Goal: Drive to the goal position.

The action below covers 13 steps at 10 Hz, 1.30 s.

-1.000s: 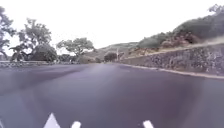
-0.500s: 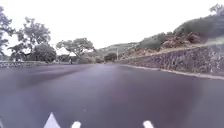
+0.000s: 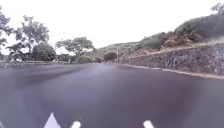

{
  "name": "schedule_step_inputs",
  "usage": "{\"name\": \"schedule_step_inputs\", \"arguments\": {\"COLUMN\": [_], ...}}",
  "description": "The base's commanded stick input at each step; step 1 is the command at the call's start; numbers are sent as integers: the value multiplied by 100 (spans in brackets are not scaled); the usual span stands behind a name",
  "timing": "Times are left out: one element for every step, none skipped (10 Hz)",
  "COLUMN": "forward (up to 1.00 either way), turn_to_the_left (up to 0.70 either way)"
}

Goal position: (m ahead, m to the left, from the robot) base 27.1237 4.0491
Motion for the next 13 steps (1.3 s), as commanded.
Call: {"name": "schedule_step_inputs", "arguments": {"forward": [70,70,70,70,70,70,70,70,70,70,70,70,70], "turn_to_the_left": [0,0,0,0,0,0,0,0,0,0,0,0,0]}}
